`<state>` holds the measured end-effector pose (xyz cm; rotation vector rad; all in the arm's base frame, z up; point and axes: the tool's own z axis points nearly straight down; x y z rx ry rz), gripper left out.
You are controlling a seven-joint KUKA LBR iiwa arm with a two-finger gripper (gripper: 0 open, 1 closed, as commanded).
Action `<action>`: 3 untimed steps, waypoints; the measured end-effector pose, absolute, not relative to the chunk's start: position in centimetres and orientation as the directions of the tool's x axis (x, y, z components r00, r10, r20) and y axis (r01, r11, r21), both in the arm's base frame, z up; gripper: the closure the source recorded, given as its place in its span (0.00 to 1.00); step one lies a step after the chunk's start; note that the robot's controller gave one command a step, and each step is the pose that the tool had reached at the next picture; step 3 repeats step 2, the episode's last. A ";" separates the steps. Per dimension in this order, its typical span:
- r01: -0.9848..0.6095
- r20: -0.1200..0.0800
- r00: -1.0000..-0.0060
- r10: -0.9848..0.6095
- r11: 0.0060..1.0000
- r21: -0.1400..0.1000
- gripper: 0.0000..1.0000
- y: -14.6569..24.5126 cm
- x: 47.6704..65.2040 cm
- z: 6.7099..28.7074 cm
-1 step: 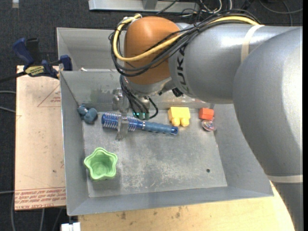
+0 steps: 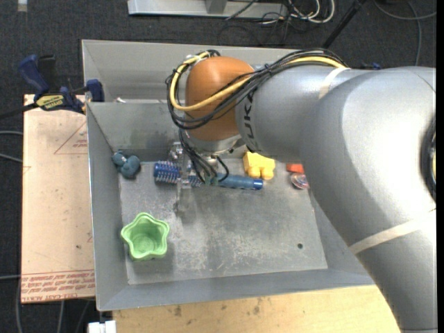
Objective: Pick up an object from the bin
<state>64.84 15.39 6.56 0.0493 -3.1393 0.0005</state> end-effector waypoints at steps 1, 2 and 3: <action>-0.033 -0.001 -0.999 -0.033 0.999 0.002 1.00 15.6 64.9 6.9; 0.000 -0.007 -1.000 0.000 1.000 0.004 1.00 16.9 58.0 23.0; 0.000 -0.007 -1.000 0.000 1.000 0.004 1.00 16.9 58.0 23.0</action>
Offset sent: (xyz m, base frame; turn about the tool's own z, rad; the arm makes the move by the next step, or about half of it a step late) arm 0.0000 0.0000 0.0000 0.0000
